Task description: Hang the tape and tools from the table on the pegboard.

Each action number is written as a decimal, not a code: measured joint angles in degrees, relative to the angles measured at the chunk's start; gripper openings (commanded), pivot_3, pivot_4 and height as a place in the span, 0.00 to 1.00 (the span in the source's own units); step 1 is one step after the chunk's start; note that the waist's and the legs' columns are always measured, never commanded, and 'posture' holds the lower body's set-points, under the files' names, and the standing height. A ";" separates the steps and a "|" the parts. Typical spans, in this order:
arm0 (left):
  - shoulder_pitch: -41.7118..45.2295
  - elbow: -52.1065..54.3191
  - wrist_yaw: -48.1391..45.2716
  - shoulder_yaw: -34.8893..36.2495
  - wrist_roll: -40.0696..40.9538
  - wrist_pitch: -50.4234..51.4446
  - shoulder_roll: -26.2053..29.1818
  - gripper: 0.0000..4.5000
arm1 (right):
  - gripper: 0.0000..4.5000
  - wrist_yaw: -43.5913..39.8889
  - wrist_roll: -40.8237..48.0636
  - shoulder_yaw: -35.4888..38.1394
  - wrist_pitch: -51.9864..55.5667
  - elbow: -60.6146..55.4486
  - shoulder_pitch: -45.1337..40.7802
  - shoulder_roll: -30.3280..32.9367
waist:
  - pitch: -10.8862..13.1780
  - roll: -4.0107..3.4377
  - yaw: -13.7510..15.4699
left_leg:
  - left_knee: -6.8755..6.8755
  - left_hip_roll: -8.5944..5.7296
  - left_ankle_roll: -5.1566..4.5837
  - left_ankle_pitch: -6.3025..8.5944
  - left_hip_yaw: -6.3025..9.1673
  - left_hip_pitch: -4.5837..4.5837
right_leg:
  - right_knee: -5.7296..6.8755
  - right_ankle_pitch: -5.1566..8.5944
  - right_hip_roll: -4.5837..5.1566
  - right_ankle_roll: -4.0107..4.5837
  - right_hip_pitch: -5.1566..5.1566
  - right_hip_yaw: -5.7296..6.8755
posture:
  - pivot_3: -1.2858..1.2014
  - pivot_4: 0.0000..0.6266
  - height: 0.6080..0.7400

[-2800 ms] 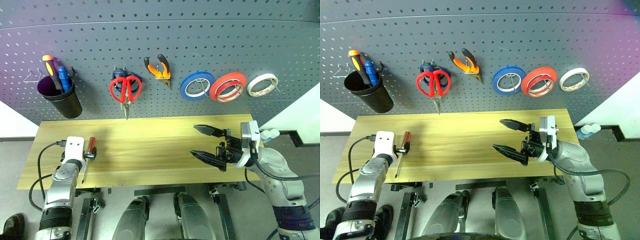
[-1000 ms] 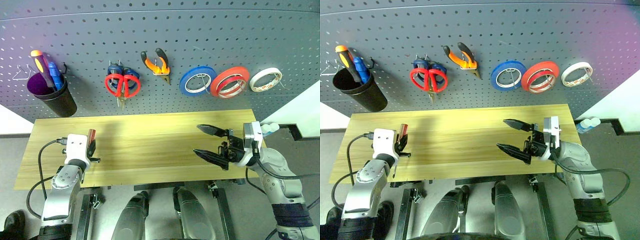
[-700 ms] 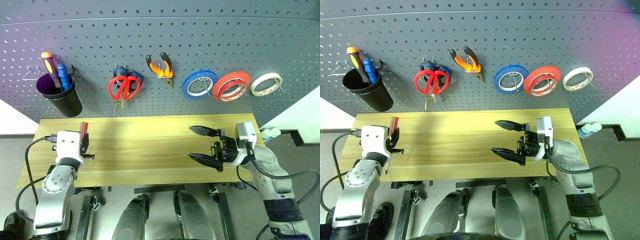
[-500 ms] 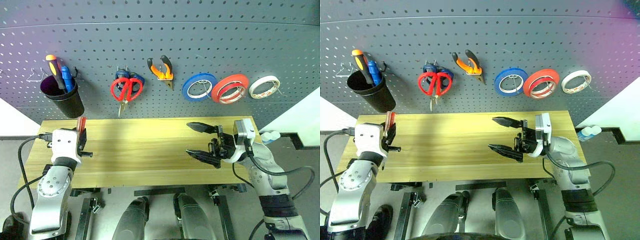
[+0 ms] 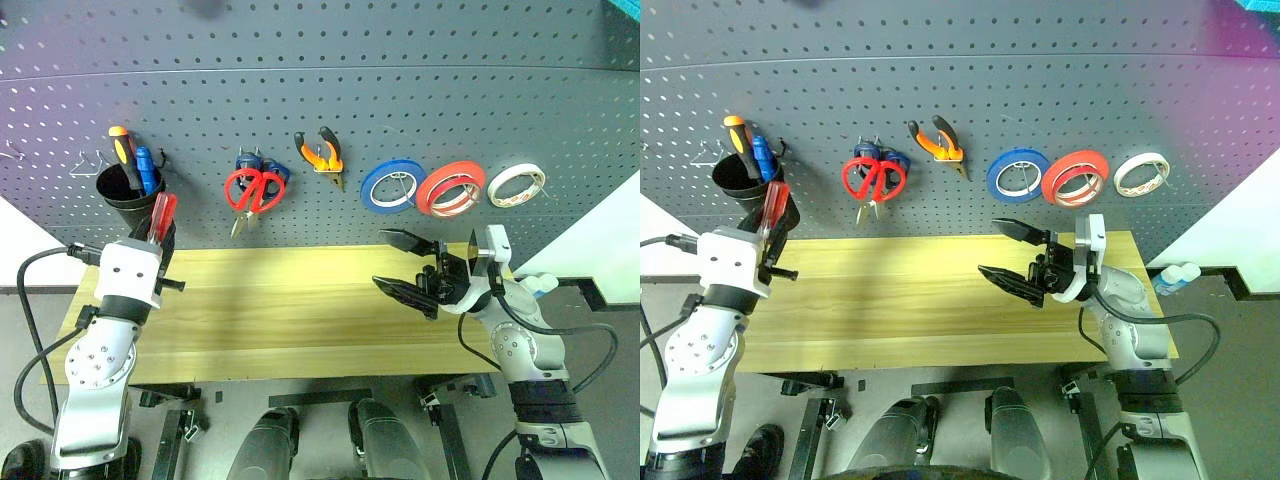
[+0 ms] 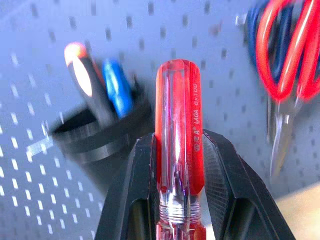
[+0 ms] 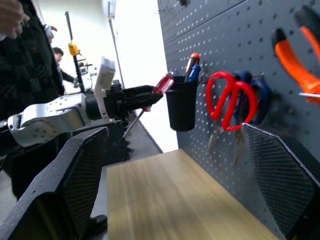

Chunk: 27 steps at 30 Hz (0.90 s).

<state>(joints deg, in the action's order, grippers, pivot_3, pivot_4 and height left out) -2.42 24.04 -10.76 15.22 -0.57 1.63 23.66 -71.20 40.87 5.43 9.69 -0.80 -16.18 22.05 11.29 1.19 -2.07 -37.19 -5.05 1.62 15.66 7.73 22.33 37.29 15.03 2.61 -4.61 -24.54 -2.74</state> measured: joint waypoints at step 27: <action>34.08 -20.16 -1.74 0.62 1.26 -2.39 7.88 0.20 | 1.00 2.03 -0.14 0.64 -1.47 0.05 1.76 -2.72 | -3.00 -0.20 -0.57 | -0.29 -0.02 0.11 -0.07 -0.08 -0.29 | 0.59 -0.01 -0.06 0.00 0.08 -0.05 | 0.47 0.15 1.00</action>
<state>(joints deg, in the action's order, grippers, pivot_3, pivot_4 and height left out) 31.66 3.88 -12.50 15.84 0.69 -0.76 31.54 -69.17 40.73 6.07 8.23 -0.75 -14.42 19.33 8.29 0.99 -2.64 -37.48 -5.08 1.72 15.59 7.65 22.04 37.88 15.02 2.55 -4.61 -24.46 -2.80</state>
